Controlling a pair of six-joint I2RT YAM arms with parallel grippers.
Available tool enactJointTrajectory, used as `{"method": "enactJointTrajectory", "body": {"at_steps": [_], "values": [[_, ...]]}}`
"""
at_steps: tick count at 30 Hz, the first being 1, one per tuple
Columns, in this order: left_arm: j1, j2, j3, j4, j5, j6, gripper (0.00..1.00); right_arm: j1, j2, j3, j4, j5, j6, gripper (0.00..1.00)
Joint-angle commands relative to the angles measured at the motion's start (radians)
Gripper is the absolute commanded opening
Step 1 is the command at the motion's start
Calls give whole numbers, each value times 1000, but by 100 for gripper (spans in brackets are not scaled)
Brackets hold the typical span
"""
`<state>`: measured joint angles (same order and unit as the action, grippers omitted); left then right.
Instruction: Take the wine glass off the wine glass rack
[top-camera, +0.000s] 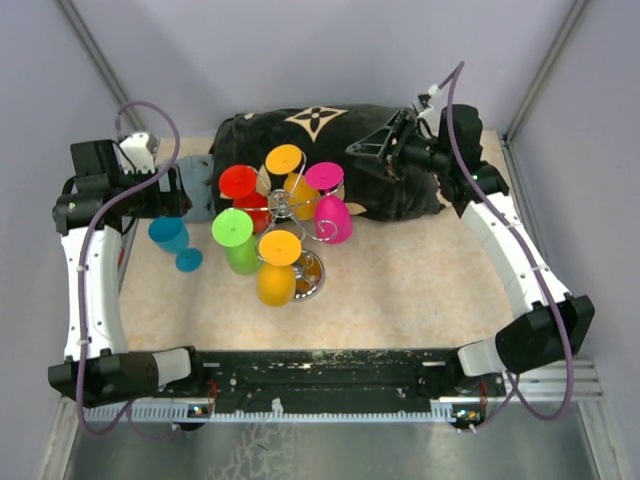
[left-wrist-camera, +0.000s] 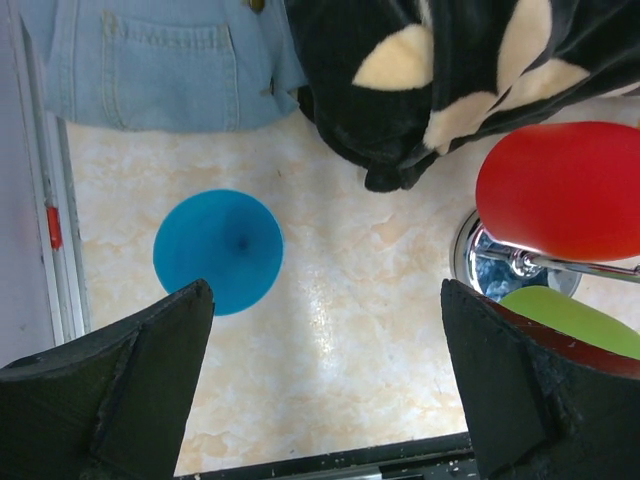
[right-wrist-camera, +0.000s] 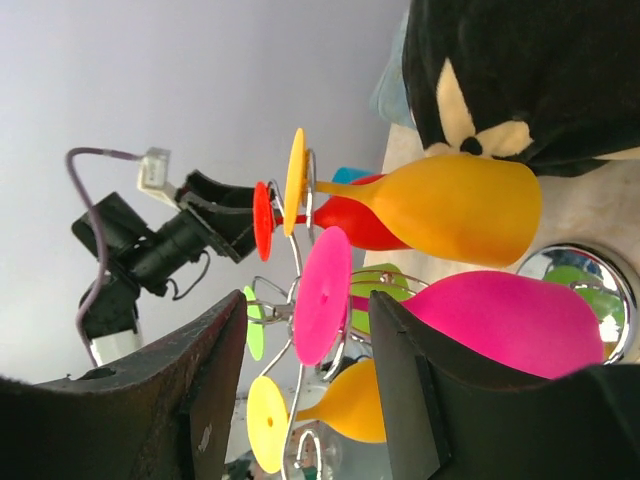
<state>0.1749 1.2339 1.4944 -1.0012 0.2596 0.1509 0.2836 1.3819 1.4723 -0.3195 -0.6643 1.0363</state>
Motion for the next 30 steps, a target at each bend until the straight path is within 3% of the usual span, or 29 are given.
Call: {"method": "enactJointTrajectory", "body": {"at_steps": [1, 17, 30], "values": [[5, -20, 65, -45, 31, -18, 100, -3, 35, -5, 101, -96, 36, 52], [5, -29, 63, -53, 47, -31, 100, -3, 91, 1, 131, -146, 39, 42], [5, -17, 57, -42, 64, -34, 99, 23, 127, 35, 129, -145, 36, 40]]}}
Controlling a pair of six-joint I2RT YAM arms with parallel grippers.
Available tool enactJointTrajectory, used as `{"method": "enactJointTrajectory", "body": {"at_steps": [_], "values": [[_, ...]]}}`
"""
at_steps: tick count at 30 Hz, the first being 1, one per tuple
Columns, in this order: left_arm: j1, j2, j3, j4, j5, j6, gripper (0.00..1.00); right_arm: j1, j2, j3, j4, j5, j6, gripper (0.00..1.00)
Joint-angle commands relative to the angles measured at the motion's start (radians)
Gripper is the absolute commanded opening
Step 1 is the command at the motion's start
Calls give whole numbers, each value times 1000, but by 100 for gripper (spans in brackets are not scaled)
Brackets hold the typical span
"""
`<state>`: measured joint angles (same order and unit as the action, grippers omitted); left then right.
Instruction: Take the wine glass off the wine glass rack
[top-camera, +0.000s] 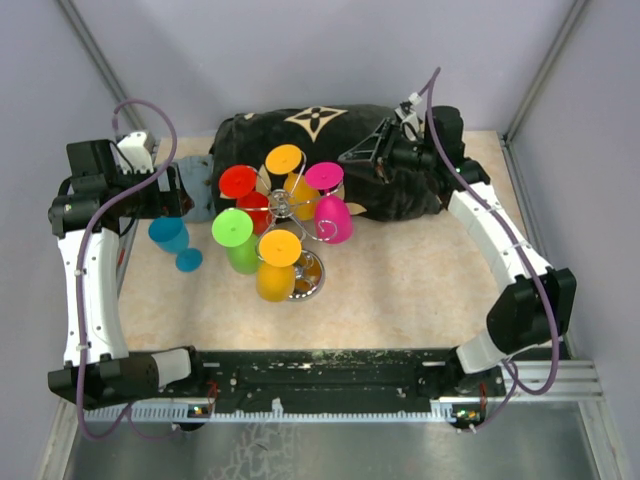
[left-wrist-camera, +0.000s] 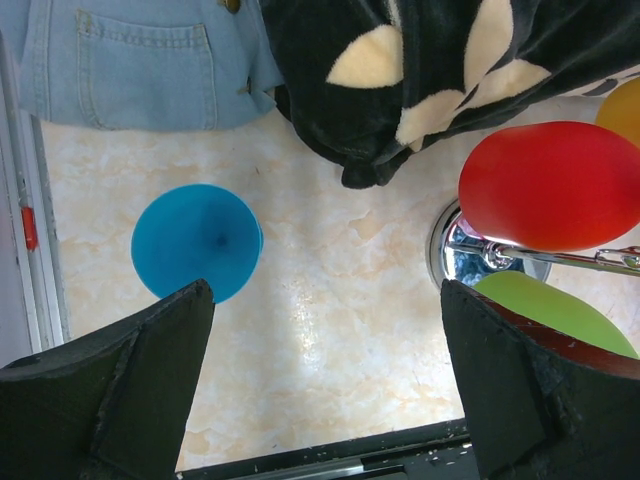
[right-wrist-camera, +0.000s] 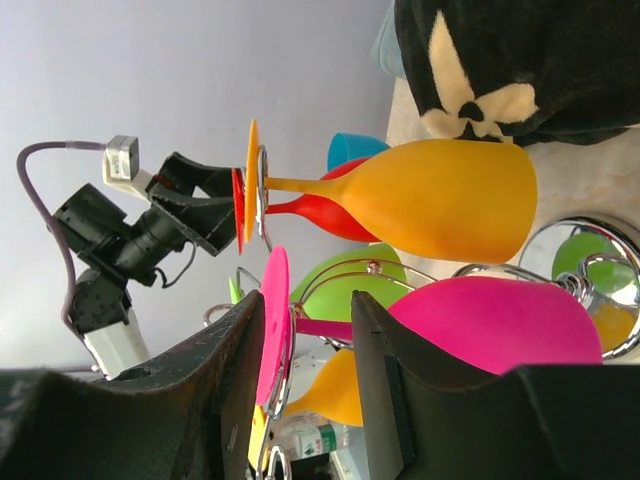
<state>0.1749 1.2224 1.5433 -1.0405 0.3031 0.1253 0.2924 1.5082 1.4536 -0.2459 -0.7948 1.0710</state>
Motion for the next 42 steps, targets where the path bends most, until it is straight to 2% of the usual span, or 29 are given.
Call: {"method": "enactJointTrajectory", "body": {"at_steps": [1, 21, 42], "values": [[5, -7, 4, -3, 19, -8, 99, 17, 3, 57, 56, -14, 1, 40], [5, -7, -31, 23, 44, -7, 99, 40, 10, 74, 56, -24, -4, 23], [5, -10, -35, 24, 56, -5, 98, 51, 3, 68, 31, -44, -25, 23]]}}
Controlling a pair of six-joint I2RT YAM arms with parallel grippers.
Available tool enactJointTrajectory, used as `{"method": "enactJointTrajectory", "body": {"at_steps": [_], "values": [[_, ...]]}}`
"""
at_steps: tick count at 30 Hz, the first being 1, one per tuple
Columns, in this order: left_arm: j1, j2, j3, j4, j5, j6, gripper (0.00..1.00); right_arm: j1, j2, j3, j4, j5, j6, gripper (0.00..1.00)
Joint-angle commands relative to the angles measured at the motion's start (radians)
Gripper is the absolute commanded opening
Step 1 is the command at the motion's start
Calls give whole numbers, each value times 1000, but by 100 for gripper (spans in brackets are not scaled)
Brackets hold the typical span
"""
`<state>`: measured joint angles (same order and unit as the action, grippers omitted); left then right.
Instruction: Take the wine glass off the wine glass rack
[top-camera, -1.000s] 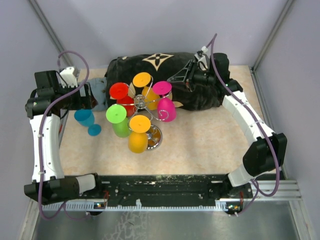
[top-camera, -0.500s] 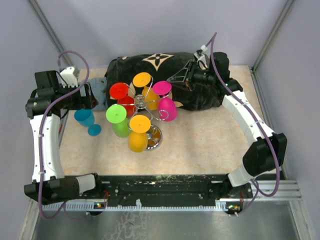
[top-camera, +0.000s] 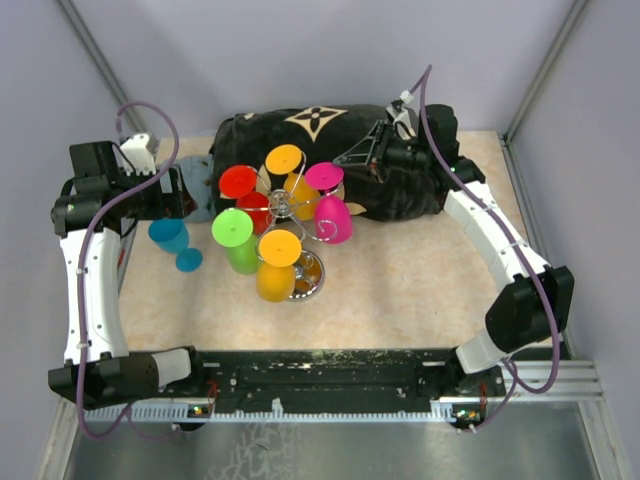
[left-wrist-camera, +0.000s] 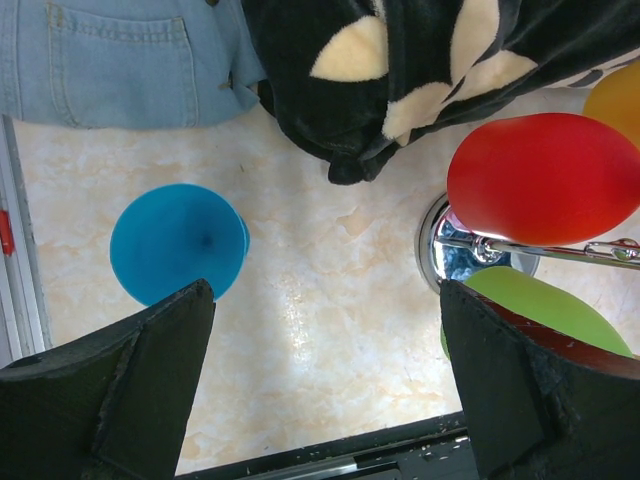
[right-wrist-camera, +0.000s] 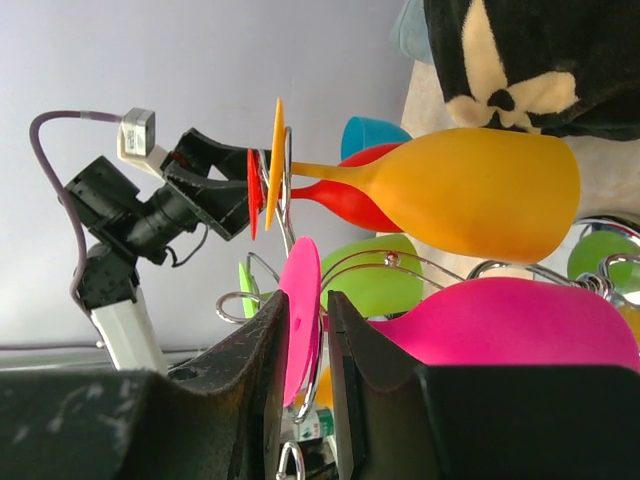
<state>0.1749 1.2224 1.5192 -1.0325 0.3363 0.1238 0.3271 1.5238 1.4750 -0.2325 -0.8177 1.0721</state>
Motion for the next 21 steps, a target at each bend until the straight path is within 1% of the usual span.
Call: {"method": "enactJointTrajectory", "body": {"at_steps": [1, 4, 6, 8, 11, 21], "values": [[5, -12, -12, 16, 23, -4, 98, 17, -14, 48, 16, -21, -27, 22], [5, -15, -16, 16, 24, -4, 99, 20, -16, 47, 16, -23, -29, 21], [5, -18, -19, 16, 24, -3, 98, 21, -17, 47, 13, -23, -31, 18], [5, -18, -21, 15, 24, -2, 98, 22, -20, 48, 10, -23, -32, 12], [5, -20, -22, 16, 28, -4, 98, 22, -26, 49, 6, -22, -34, 0], [6, -23, -21, 12, 36, -8, 98, 21, -46, 52, 20, -12, 3, 0]]}}
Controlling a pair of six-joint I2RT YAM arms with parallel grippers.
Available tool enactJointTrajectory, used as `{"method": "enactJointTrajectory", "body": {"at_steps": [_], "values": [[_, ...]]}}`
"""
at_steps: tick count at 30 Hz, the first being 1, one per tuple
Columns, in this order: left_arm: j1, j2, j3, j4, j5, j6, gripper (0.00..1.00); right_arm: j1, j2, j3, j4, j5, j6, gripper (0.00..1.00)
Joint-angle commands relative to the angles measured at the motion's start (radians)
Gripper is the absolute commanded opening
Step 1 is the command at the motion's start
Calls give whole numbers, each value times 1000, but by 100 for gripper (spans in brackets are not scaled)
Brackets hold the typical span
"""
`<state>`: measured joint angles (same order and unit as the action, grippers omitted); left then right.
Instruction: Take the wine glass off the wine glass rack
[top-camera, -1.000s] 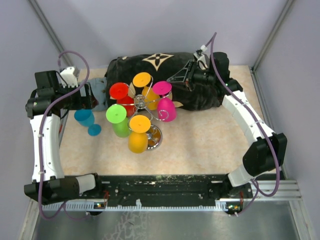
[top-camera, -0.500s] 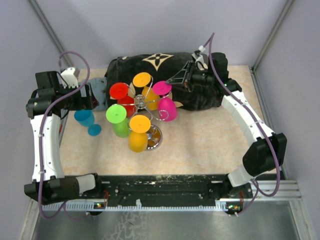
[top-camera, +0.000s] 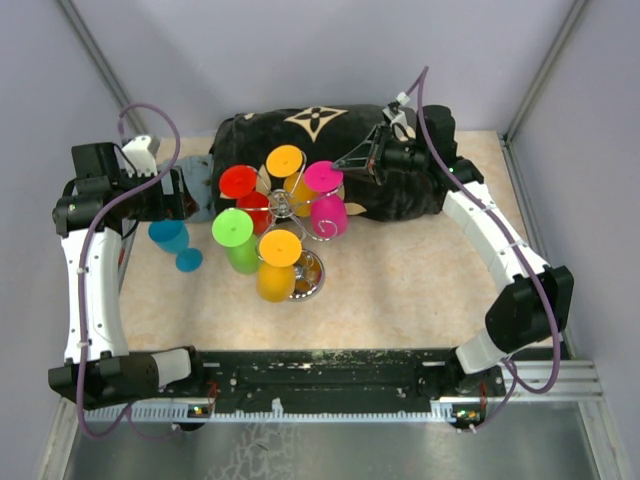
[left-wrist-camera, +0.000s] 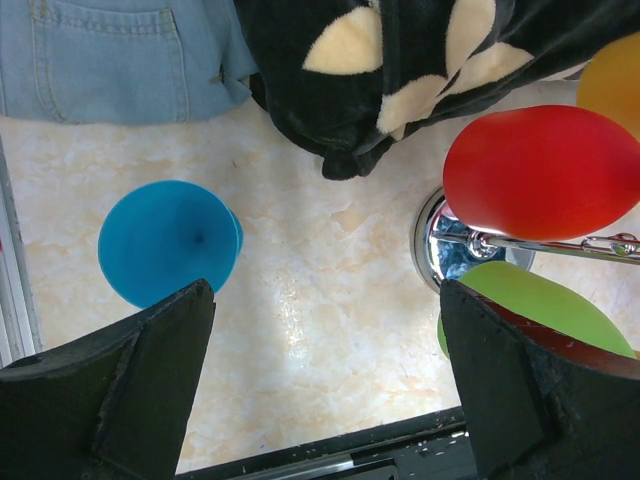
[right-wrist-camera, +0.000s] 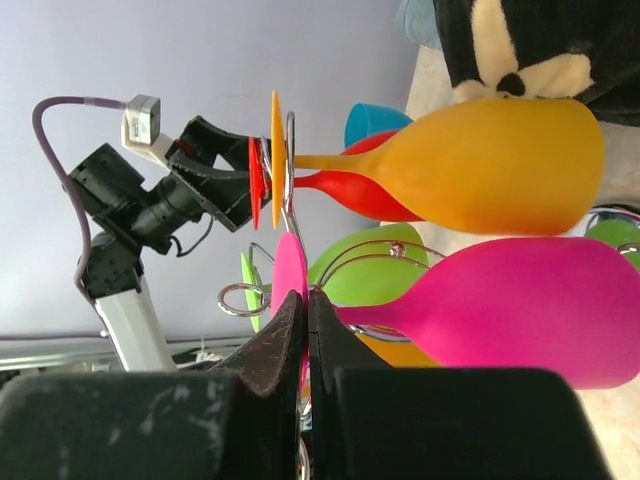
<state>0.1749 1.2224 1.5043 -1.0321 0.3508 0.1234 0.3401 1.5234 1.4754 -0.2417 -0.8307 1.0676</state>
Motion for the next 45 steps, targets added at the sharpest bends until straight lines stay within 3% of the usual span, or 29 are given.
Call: {"method": "enactJointTrajectory", "body": {"at_steps": [1, 45], "values": [[5, -24, -6, 10, 22, -7, 98, 8, -46, 53, 28, 1, 8, 0], [5, -22, 4, 6, 43, -16, 98, -59, -163, -22, -44, -13, -5, 0]]}}
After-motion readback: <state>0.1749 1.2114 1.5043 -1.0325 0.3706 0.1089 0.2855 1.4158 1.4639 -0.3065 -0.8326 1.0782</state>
